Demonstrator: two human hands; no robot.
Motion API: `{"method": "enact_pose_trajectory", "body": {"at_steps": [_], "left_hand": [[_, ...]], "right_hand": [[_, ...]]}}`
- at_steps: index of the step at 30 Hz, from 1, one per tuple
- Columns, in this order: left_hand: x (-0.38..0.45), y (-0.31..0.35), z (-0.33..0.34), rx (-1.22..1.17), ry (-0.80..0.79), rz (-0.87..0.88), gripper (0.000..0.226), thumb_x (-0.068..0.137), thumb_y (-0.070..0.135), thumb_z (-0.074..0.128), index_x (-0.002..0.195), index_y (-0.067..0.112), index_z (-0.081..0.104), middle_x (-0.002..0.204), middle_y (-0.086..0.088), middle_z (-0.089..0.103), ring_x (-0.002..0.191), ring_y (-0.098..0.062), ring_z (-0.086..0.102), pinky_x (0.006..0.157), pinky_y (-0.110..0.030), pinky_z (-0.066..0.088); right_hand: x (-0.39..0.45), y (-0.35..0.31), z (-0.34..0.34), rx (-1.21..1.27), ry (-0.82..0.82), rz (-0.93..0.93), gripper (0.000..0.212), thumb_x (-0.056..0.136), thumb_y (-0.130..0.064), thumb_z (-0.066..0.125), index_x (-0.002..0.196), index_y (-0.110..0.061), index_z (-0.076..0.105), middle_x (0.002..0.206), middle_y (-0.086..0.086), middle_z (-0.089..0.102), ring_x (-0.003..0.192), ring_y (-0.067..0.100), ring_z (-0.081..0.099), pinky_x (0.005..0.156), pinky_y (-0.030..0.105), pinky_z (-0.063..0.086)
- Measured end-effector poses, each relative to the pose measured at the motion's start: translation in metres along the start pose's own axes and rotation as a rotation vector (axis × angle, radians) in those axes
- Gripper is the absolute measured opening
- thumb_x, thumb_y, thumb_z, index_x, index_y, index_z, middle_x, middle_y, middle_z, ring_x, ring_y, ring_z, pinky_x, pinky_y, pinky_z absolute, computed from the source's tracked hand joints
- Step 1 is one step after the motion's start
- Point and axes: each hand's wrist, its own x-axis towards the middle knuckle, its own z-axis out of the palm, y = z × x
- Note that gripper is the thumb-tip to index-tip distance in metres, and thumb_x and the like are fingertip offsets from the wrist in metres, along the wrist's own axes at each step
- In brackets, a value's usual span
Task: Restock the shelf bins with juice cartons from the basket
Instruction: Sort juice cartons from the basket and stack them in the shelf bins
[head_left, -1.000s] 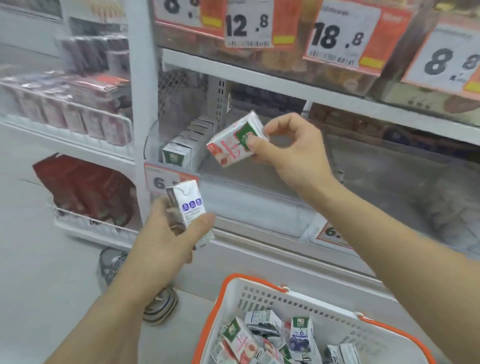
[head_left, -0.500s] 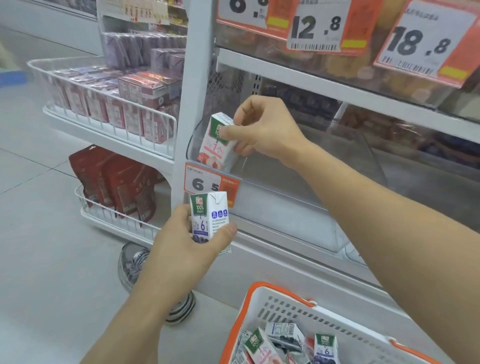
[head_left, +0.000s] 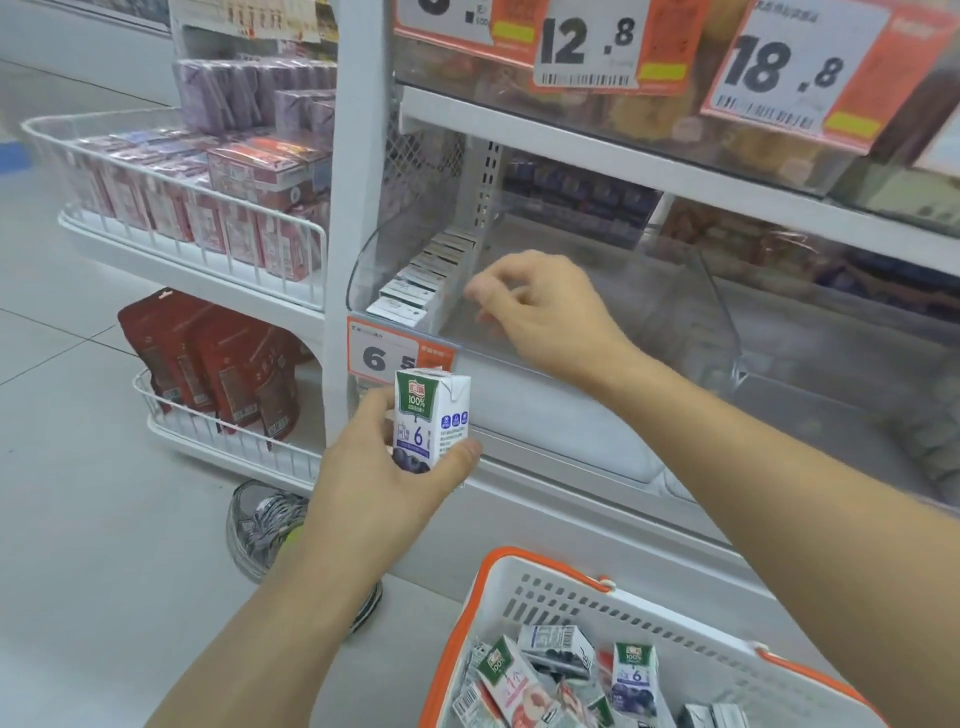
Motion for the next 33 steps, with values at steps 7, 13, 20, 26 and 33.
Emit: {"method": "enact_pose_trajectory", "body": {"at_steps": [7, 13, 20, 26, 33], "left_hand": [[-0.026, 0.035, 0.052, 0.028, -0.071, 0.251, 0.044, 0.07, 0.033, 0.085, 0.102, 0.037, 0.055, 0.087, 0.014, 0.067, 0.076, -0.002, 0.065, 0.062, -0.018, 0.052], [-0.056, 0.056, 0.132, 0.126, -0.094, 0.463, 0.051, 0.066, 0.03, 0.086, 0.108, 0.033, 0.057, 0.099, 0.015, 0.054, 0.096, -0.013, 0.053, 0.077, -0.033, 0.049], [-0.093, 0.084, 0.207, 0.164, -0.426, 0.754, 0.071, 0.079, 0.031, 0.079, 0.142, 0.028, 0.047, 0.129, 0.014, 0.045, 0.118, -0.003, 0.048, 0.1, -0.01, 0.035], [-0.095, 0.095, 0.274, 0.319, -0.268, 0.94, 0.053, 0.087, 0.024, 0.071, 0.137, 0.018, 0.053, 0.13, -0.002, 0.053, 0.122, -0.022, 0.049, 0.108, -0.034, 0.036], [-0.079, 0.1, 0.322, 0.538, -0.197, 1.018, 0.032, 0.089, 0.026, 0.069, 0.12, 0.02, 0.065, 0.112, 0.002, 0.066, 0.106, -0.023, 0.059, 0.096, -0.041, 0.034]], "right_hand": [[-0.121, 0.026, -0.069, 0.15, -0.114, 0.139, 0.033, 0.082, -0.061, 0.063, 0.096, -0.031, 0.062, 0.086, -0.008, 0.07, 0.071, 0.013, 0.068, 0.066, 0.036, 0.057], [-0.181, 0.076, -0.106, 0.447, 0.031, 0.367, 0.045, 0.074, -0.017, 0.087, 0.101, -0.011, 0.052, 0.087, 0.005, 0.072, 0.062, 0.026, 0.067, 0.056, 0.034, 0.054], [-0.265, 0.13, -0.19, 0.609, 0.31, 0.416, 0.043, 0.073, -0.001, 0.078, 0.105, -0.004, 0.051, 0.101, 0.019, 0.068, 0.072, 0.039, 0.072, 0.071, 0.039, 0.062], [-0.322, 0.179, -0.273, 0.289, 0.743, 0.284, 0.052, 0.072, 0.002, 0.081, 0.096, -0.035, 0.055, 0.107, 0.008, 0.068, 0.098, 0.029, 0.07, 0.087, 0.044, 0.059], [-0.339, 0.247, -0.34, -0.268, 0.697, 0.463, 0.046, 0.081, -0.008, 0.08, 0.103, -0.042, 0.058, 0.111, 0.006, 0.057, 0.084, 0.017, 0.069, 0.075, 0.022, 0.055]]}}
